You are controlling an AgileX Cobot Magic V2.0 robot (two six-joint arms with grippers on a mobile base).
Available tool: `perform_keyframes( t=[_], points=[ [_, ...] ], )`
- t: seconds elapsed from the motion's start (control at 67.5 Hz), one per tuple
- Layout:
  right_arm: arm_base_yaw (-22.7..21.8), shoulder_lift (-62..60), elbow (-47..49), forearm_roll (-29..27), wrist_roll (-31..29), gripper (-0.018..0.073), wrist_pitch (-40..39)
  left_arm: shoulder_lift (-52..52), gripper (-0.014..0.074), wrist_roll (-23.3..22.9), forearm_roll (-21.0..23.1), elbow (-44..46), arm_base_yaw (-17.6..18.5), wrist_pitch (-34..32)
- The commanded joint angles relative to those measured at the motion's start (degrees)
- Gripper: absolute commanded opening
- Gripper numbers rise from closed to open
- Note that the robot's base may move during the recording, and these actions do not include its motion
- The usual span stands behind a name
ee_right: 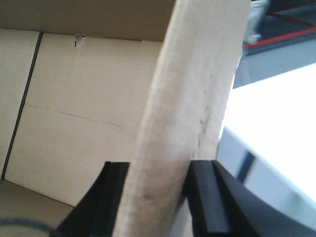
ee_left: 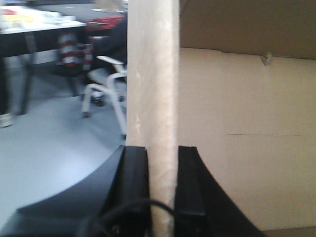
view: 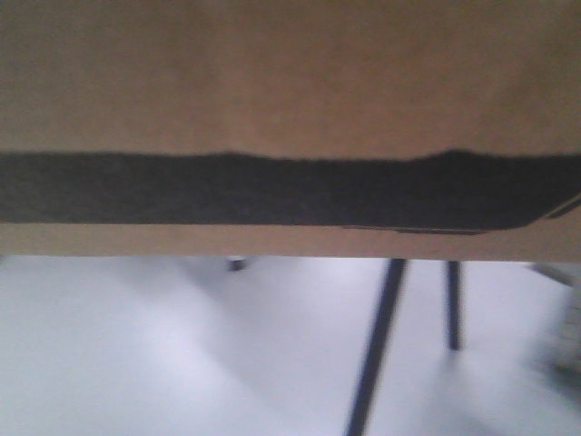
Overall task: Grab box from left shelf to table start
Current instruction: 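Carry the box with both grippers toward the white table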
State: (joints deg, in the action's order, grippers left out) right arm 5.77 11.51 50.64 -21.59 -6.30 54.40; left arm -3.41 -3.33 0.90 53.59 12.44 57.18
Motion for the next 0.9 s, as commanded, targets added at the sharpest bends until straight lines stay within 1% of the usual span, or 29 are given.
perform_keyframes(
  t=[0.0, 0.888],
  points=[
    [-0.12, 1.13, 1.60, 3.27, -1.65, 0.0063, -8.40, -0.93, -0.0099, -0.19, -2.01, 1.87, 0.38, -11.04],
    [-0.12, 1.13, 1.60, 3.27, -1.65, 0.0063, -8.40, -0.93, -0.0099, -0.19, -2.01, 1.87, 0.38, -11.04]
  ],
)
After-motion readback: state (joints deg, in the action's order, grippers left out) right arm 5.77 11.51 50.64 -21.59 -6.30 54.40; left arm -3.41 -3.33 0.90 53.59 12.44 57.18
